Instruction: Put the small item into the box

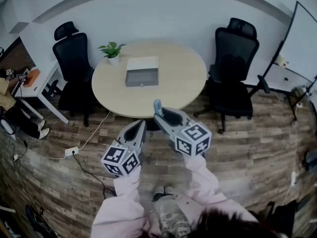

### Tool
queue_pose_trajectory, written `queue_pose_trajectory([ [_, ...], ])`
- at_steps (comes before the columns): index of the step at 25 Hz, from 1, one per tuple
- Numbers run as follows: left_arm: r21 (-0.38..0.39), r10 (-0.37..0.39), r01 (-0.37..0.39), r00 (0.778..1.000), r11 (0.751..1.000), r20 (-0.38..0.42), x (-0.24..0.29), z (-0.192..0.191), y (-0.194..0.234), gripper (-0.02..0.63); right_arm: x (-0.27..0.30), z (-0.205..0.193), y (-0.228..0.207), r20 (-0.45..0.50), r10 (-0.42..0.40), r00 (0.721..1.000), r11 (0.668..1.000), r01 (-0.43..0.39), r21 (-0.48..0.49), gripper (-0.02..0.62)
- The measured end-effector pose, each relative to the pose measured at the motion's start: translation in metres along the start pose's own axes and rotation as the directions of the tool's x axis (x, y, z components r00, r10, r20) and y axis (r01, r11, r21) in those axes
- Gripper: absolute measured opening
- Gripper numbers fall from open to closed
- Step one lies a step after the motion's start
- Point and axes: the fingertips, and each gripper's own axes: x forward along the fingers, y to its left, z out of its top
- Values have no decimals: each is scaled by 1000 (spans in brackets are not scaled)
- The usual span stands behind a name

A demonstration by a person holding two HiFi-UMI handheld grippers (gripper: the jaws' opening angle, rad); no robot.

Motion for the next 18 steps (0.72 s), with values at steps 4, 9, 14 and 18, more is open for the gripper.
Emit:
queue_pose_trajectory([
  [4, -2, 0, 0, 1000, 1000, 0, 6, 1, -5, 11, -3, 0, -6, 1, 2, 1000, 1000, -2, 4, 124],
  [9, -5, 1, -1, 1000, 1000, -5, 12, -1, -6, 11, -4, 2, -12, 4, -1, 1000, 1000, 1, 11, 126],
  [14, -13, 8, -8, 1000, 1000, -10, 21, -4, -6, 11, -4, -3, -23, -11, 0, 1000, 1000, 0, 21, 126],
  [18, -18, 9, -9, 1000, 1000, -14, 30, -7, -6, 11, -3, -5, -32, -20, 3, 1000, 1000, -3, 15, 126],
])
